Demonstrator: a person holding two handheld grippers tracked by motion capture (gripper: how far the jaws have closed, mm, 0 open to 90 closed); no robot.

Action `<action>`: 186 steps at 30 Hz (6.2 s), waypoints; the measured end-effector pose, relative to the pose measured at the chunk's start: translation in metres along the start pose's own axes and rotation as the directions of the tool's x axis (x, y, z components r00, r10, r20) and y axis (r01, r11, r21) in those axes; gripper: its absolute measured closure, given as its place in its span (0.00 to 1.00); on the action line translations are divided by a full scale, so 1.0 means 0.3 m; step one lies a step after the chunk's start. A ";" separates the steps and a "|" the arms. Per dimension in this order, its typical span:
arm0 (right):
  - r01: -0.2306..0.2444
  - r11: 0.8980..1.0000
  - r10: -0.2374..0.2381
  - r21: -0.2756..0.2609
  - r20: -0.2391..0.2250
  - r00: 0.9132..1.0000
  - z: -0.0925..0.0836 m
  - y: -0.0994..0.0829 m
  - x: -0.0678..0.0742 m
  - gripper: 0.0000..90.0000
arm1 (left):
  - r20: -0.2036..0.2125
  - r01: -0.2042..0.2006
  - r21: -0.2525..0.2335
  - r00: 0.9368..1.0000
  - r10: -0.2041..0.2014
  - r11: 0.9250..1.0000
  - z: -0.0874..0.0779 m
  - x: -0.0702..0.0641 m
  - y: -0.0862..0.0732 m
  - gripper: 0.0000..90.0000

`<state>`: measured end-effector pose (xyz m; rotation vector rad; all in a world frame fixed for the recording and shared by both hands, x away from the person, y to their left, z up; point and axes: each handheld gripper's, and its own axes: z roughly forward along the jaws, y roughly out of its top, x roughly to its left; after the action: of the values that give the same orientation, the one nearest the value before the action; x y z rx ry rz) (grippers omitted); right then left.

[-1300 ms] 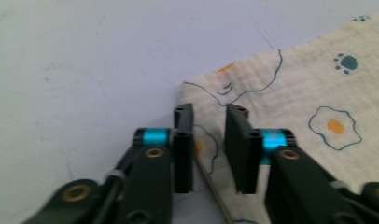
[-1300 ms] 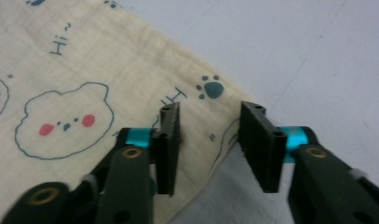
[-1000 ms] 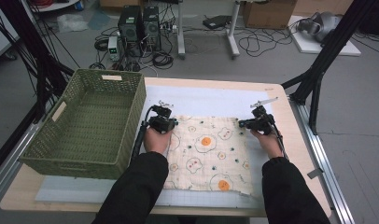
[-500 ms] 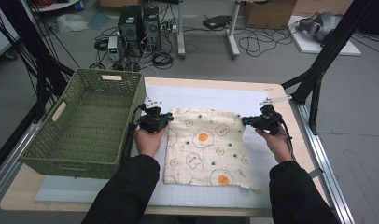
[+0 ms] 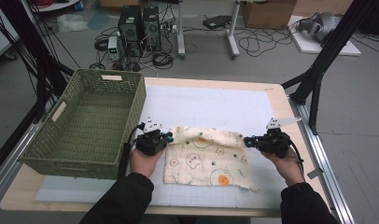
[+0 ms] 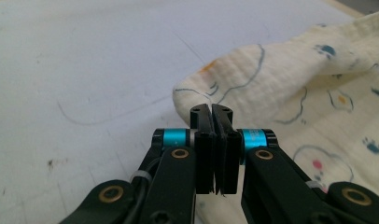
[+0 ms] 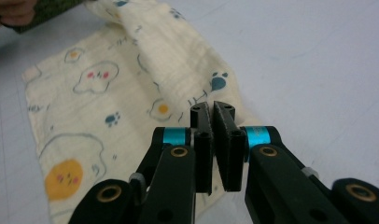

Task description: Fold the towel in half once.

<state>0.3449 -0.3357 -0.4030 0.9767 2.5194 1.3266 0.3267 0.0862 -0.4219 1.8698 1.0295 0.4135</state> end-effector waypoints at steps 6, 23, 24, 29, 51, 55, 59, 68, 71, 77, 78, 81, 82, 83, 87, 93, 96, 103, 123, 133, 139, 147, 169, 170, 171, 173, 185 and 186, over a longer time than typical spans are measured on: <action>-0.022 0.999 0.022 0.034 -0.012 1.000 -0.015 -0.077 0.023 0.96 | 0.036 -0.017 0.050 0.999 0.015 0.999 -0.037 -0.018 -0.065 0.97; -0.032 0.999 0.033 0.014 -0.072 0.997 -0.049 -0.069 0.034 0.72 | 0.143 0.003 0.045 0.990 -0.009 0.999 -0.109 -0.031 -0.036 0.69; -0.026 0.999 0.027 0.023 -0.063 0.998 -0.035 -0.067 0.031 0.71 | 0.141 0.000 0.042 0.990 -0.006 0.999 -0.108 -0.030 -0.037 0.69; -0.030 0.998 0.031 0.055 -0.017 0.999 0.013 -0.063 0.001 0.66 | 0.121 0.000 0.041 0.993 -0.005 0.999 -0.091 -0.028 -0.030 0.67; 0.030 0.988 -0.038 0.153 0.049 0.998 0.127 0.030 -0.062 0.94 | -0.087 0.093 0.051 0.992 -0.089 0.994 0.101 0.023 0.004 0.95; 0.022 0.992 -0.034 0.121 0.097 0.995 0.103 0.079 -0.088 0.95 | -0.112 0.093 0.000 0.989 -0.093 0.996 0.120 0.041 0.080 0.95; -0.006 0.996 -0.007 0.087 0.151 0.989 0.116 0.093 -0.119 0.88 | -0.115 0.115 -0.013 0.987 -0.116 0.993 0.156 0.069 0.108 0.89; -0.064 0.994 0.054 0.090 0.108 0.993 0.076 0.056 -0.129 0.70 | -0.087 0.080 0.012 0.993 -0.078 0.997 0.106 0.062 0.082 0.73; -0.031 0.997 0.022 0.076 0.114 0.993 0.051 0.047 -0.100 0.70 | -0.063 0.051 0.024 0.997 -0.050 0.998 0.084 0.040 0.058 0.73; -0.004 0.997 -0.002 0.074 0.082 0.997 0.031 -0.008 -0.035 0.70 | -0.032 0.008 0.041 0.999 -0.006 0.999 0.047 0.001 0.021 0.73; 0.003 0.997 -0.008 0.072 0.077 0.997 0.031 -0.017 -0.023 0.70 | -0.026 0.001 0.046 1.000 0.000 0.999 0.042 -0.002 0.015 0.74; 0.020 0.996 -0.025 0.085 0.056 0.998 0.036 -0.043 0.008 0.73 | -0.009 -0.013 0.068 1.000 0.014 0.998 0.032 -0.010 -0.006 0.75; 0.019 0.995 -0.024 0.094 0.054 0.998 0.041 -0.051 0.015 0.74 | -0.002 -0.013 0.085 1.000 0.013 0.996 0.032 -0.009 -0.014 0.75; 0.022 0.995 -0.027 0.102 0.053 0.998 0.046 -0.058 0.016 0.75 | 0.001 -0.016 0.104 1.000 0.016 0.994 0.035 -0.008 -0.020 0.75; 0.017 0.990 -0.025 0.138 0.057 0.998 0.062 -0.082 0.016 0.76 | 0.014 -0.036 0.154 0.999 0.035 0.987 0.040 -0.003 -0.039 0.75; 0.016 0.990 -0.025 0.138 0.062 0.998 0.069 -0.100 0.017 0.75 | 0.039 -0.060 0.184 0.998 0.054 0.981 0.050 -0.003 -0.060 0.76; 0.030 0.990 -0.040 0.139 0.073 0.997 0.066 -0.098 0.026 0.74 | 0.038 -0.068 0.188 0.997 0.062 0.980 0.043 -0.004 -0.058 0.75; 0.070 0.991 -0.075 0.110 0.036 0.997 0.046 -0.102 0.072 0.74 | 0.074 -0.080 0.166 0.995 0.069 0.983 0.005 -0.009 -0.068 0.76; 0.099 0.989 -0.102 0.113 0.018 0.995 0.046 -0.087 0.087 0.97 | 0.092 -0.078 0.124 0.994 0.067 0.989 0.002 -0.021 -0.061 0.96; 0.092 0.992 -0.094 0.083 0.019 0.995 0.026 -0.072 0.091 0.97 | 0.099 -0.056 0.114 0.994 0.045 0.992 -0.018 -0.012 -0.042 0.95; 0.074 0.990 -0.076 0.118 0.012 0.997 0.044 -0.087 0.080 0.97 | 0.100 -0.045 0.134 0.994 0.032 0.990 -0.009 -0.009 -0.046 0.95; 0.037 0.997 -0.038 0.073 0.008 0.999 0.044 -0.071 0.062 0.96 | 0.087 -0.005 0.137 0.996 -0.007 0.991 0.020 -0.008 -0.050 0.94; 0.078 0.997 -0.079 0.013 0.018 0.997 0.000 -0.034 0.103 0.97 | 0.079 -0.059 0.180 0.996 0.045 0.982 0.028 -0.022 -0.070 0.94; 0.078 0.997 -0.078 0.018 0.019 0.997 0.002 -0.035 0.103 0.97 | 0.079 -0.061 0.175 0.996 0.048 0.983 0.026 -0.022 -0.068 0.95; 0.079 0.997 -0.079 0.022 0.020 0.997 0.004 -0.036 0.104 0.97 | 0.083 -0.059 0.166 0.995 0.046 0.984 0.021 -0.021 -0.067 0.96; 0.076 0.997 -0.077 0.033 0.017 0.997 0.005 -0.040 0.101 0.97 | 0.080 -0.042 0.143 0.996 0.030 0.989 0.010 -0.016 -0.062 0.96; 0.051 0.996 -0.052 0.067 0.016 0.999 0.020 -0.070 0.083 0.97 | 0.091 0.050 0.109 0.994 -0.060 0.993 0.003 0.002 -0.046 0.93; 0.050 0.997 -0.051 0.063 0.017 0.999 0.019 -0.069 0.084 0.97 | 0.090 0.048 0.118 0.994 -0.059 0.992 0.005 0.003 -0.046 0.91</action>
<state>0.3175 -0.3249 -0.4182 0.9260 2.5675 1.2264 0.3215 0.0889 -0.4347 1.9409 1.0568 0.2364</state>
